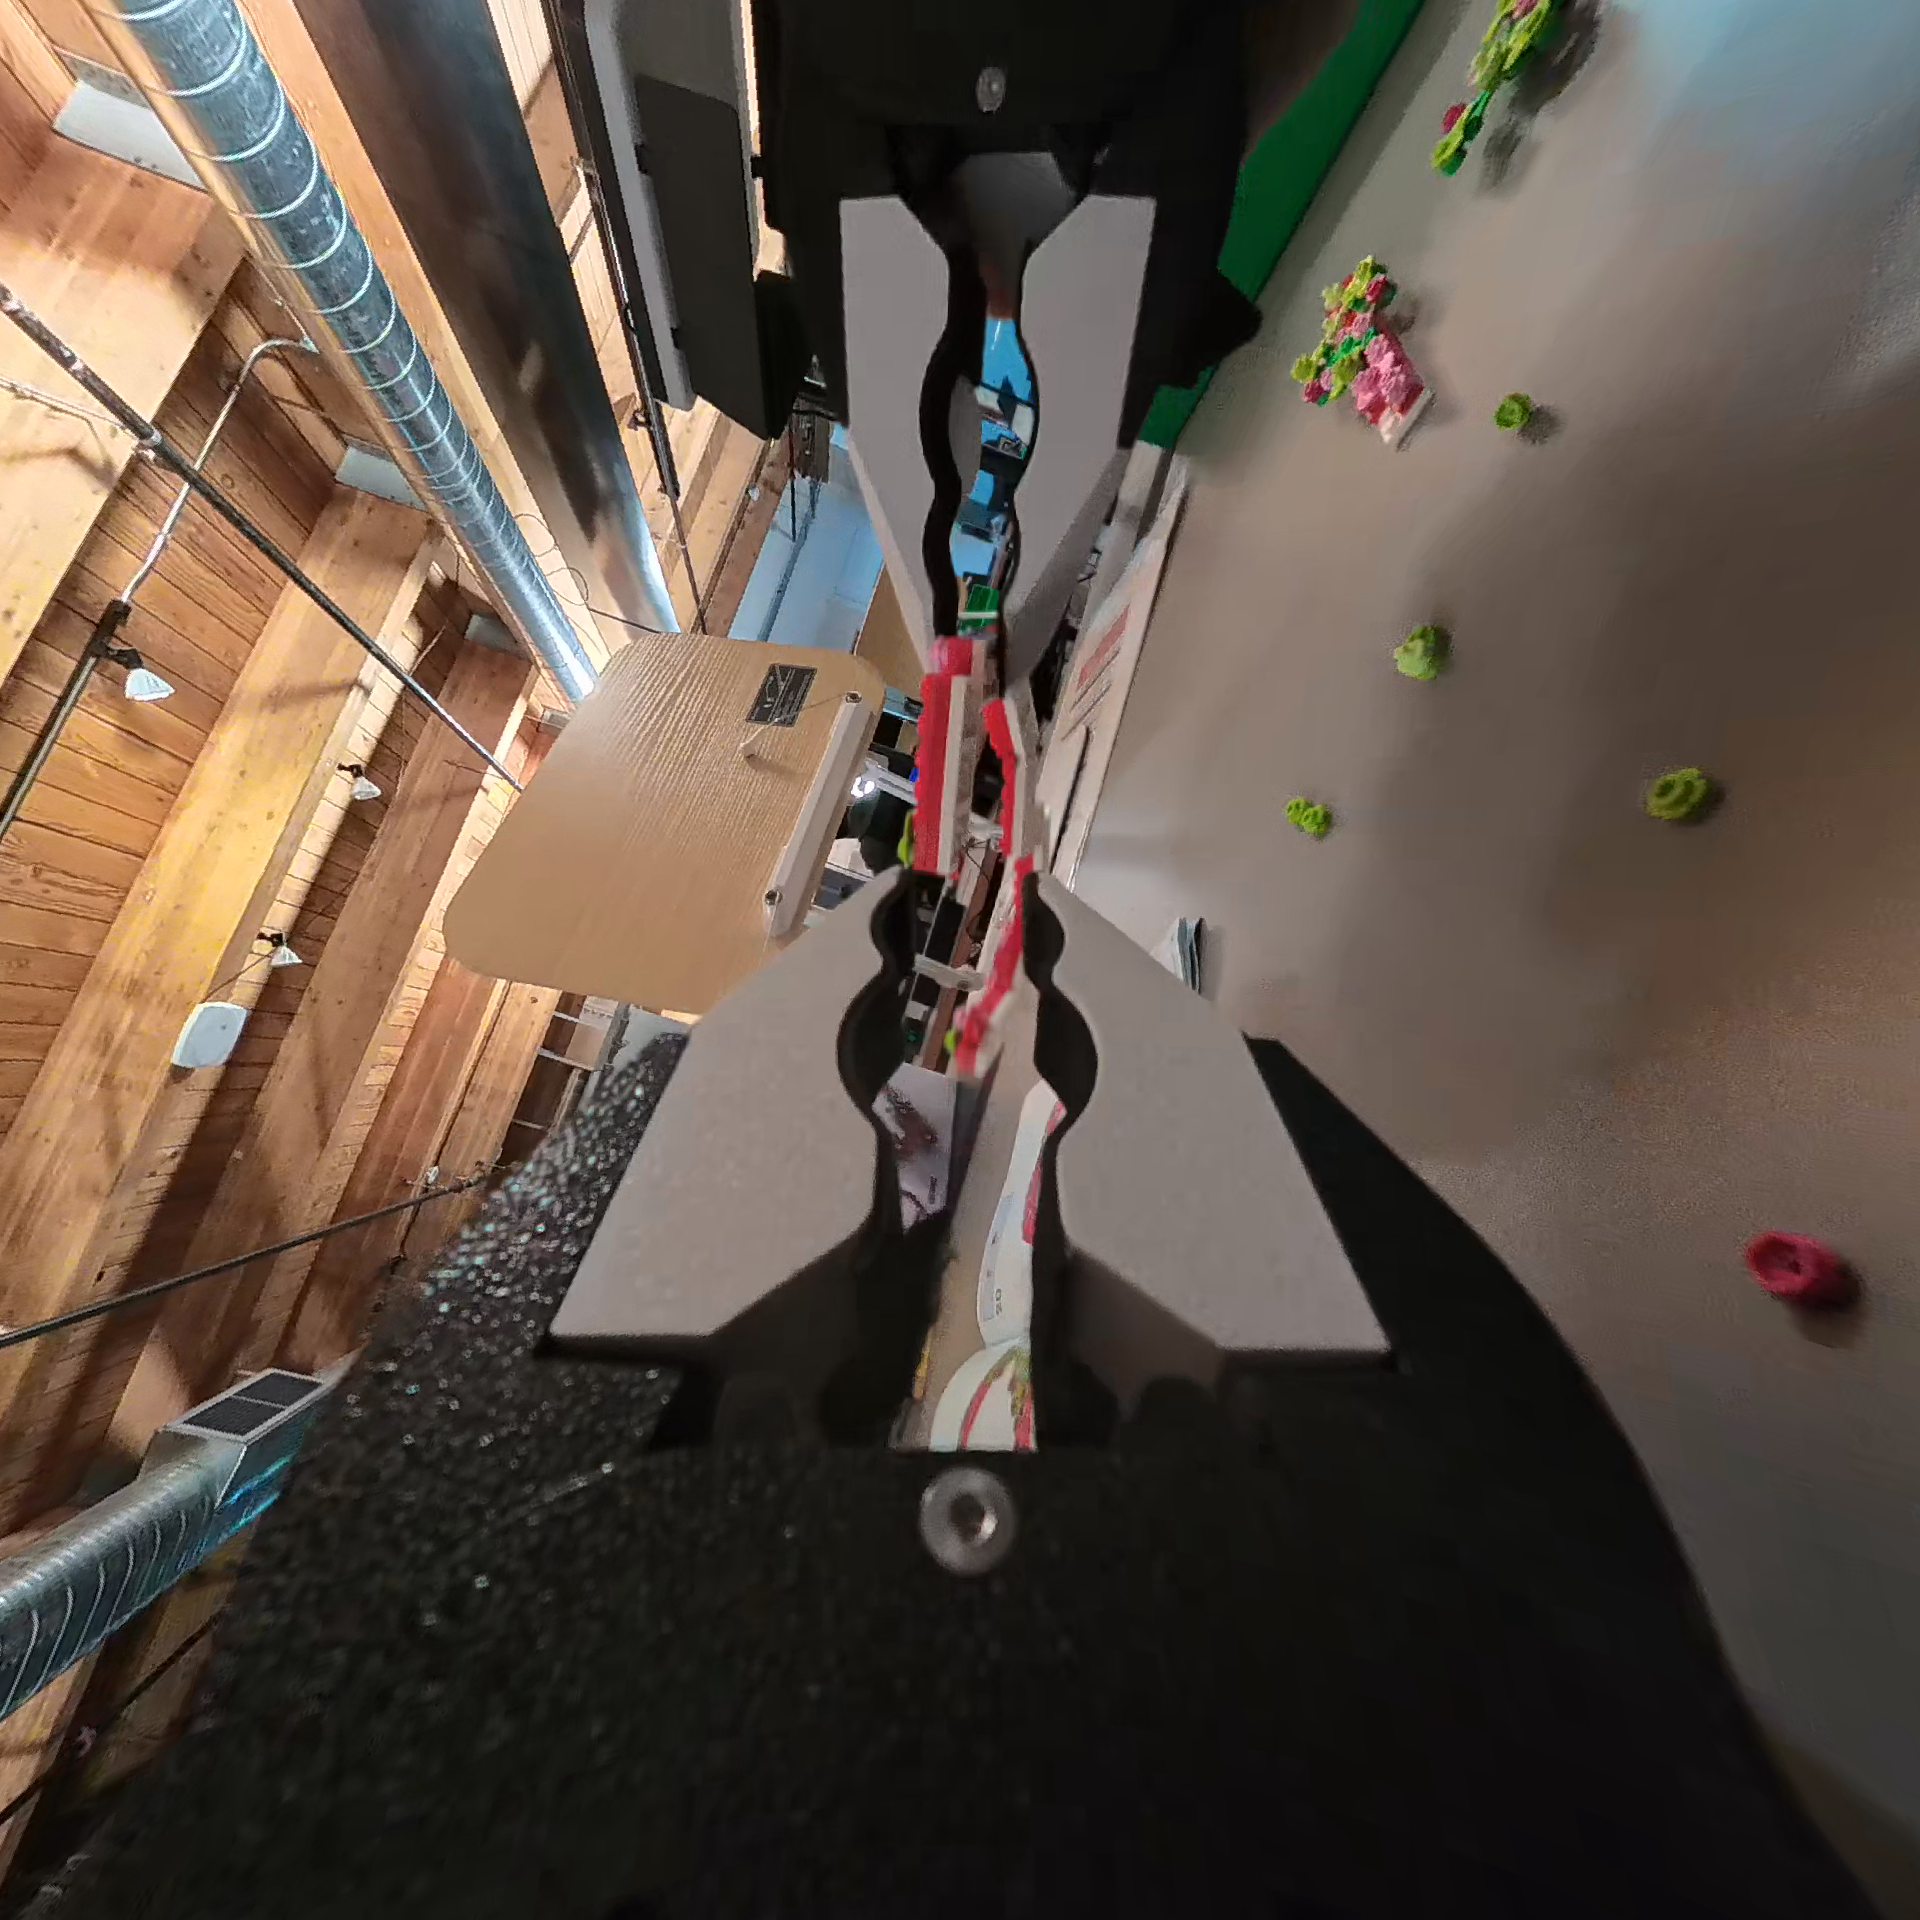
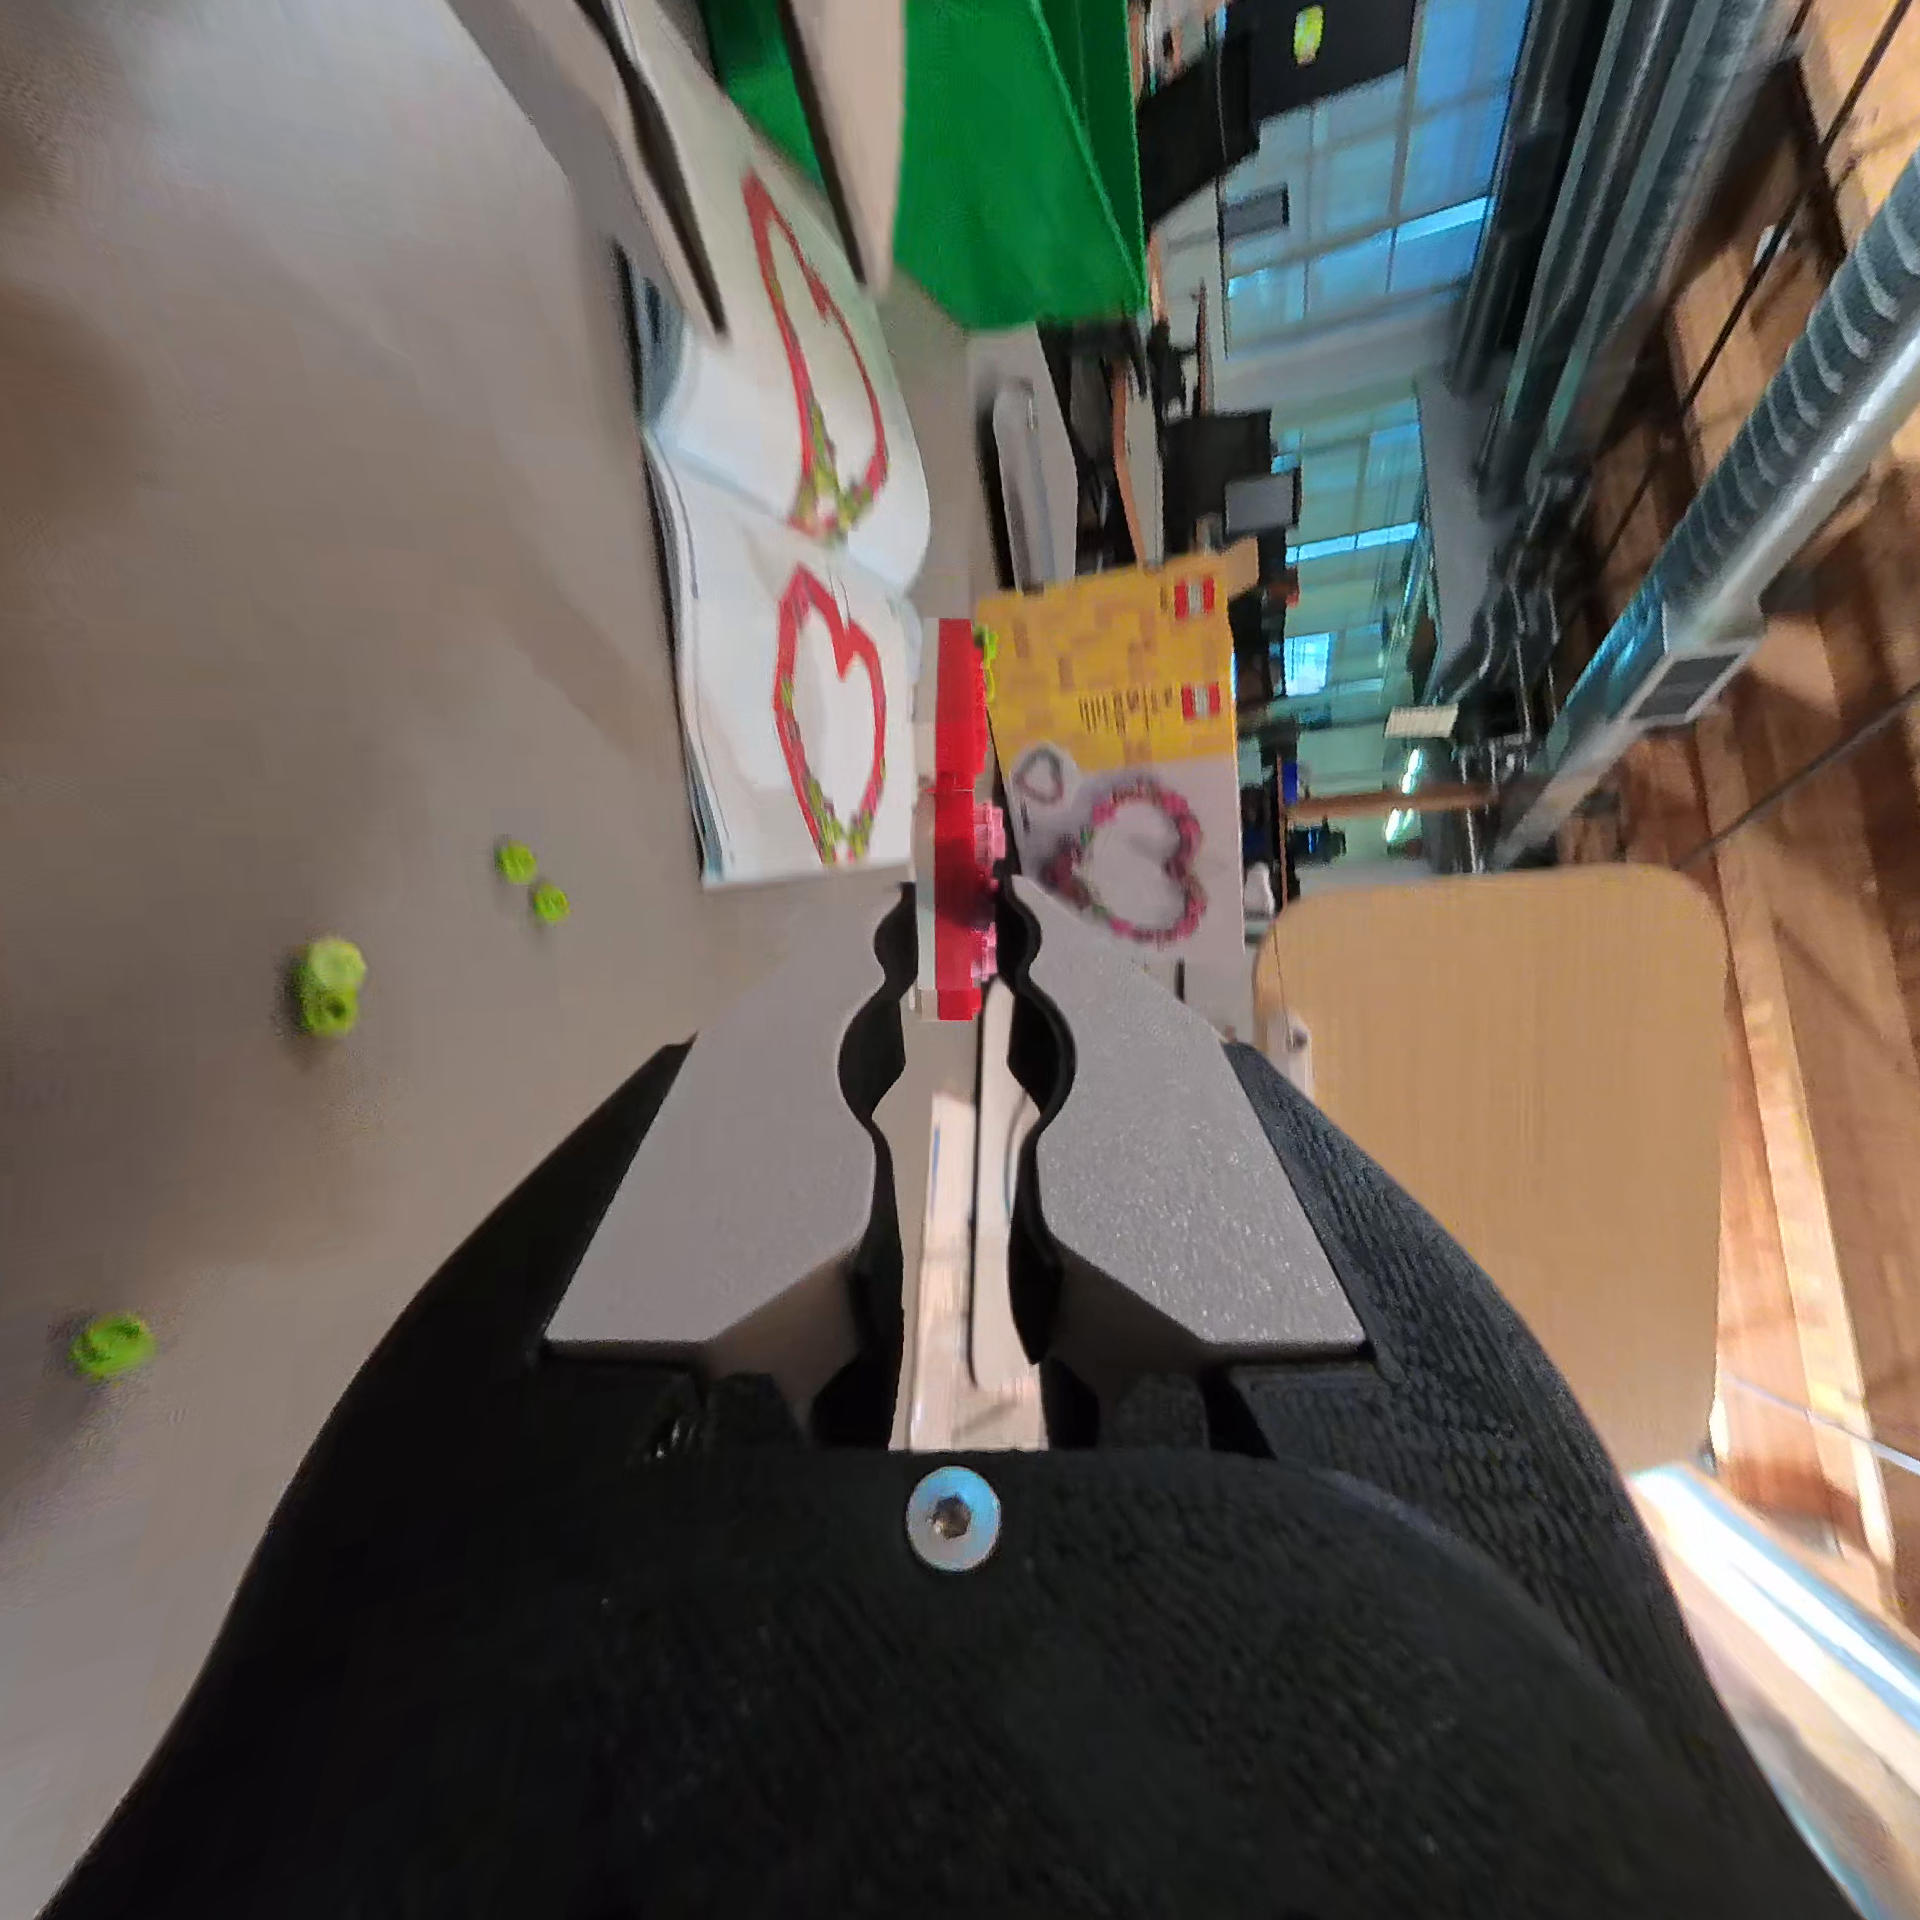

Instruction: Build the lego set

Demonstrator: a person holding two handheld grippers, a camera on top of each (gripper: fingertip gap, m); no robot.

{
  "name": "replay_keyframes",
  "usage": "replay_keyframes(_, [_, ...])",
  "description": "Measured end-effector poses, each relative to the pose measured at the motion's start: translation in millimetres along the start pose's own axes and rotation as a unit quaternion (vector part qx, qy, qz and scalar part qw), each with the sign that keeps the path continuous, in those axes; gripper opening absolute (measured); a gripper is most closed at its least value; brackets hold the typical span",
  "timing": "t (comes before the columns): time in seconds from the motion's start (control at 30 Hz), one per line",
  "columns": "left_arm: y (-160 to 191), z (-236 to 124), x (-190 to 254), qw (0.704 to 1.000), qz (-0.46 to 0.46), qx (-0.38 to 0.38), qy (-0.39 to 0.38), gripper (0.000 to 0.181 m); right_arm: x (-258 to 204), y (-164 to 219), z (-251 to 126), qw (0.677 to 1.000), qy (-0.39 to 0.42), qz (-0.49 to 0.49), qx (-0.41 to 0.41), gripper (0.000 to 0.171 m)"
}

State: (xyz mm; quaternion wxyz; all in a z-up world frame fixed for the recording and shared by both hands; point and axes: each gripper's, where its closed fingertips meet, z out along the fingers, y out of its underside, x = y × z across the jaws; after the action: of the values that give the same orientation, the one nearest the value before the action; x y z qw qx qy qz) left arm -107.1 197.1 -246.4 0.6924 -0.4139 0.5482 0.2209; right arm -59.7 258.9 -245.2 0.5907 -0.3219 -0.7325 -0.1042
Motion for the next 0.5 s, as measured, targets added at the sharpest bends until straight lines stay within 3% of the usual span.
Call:
replay_keyframes(0.27, [2.9,0.6,0.9,1.000,-0.010,-0.003,0.001,0.003,8.6,76.7,-3.3,0.982,-0.044,0.048,-0.175,0.013])
replay_keyframes(0.5, [5.2,-1.5,-6.0,1.000,-0.021,-0.004,-0.014,0.000,6.2,95.1,-5.6,0.972,-0.071,0.074,-0.213,0.013])
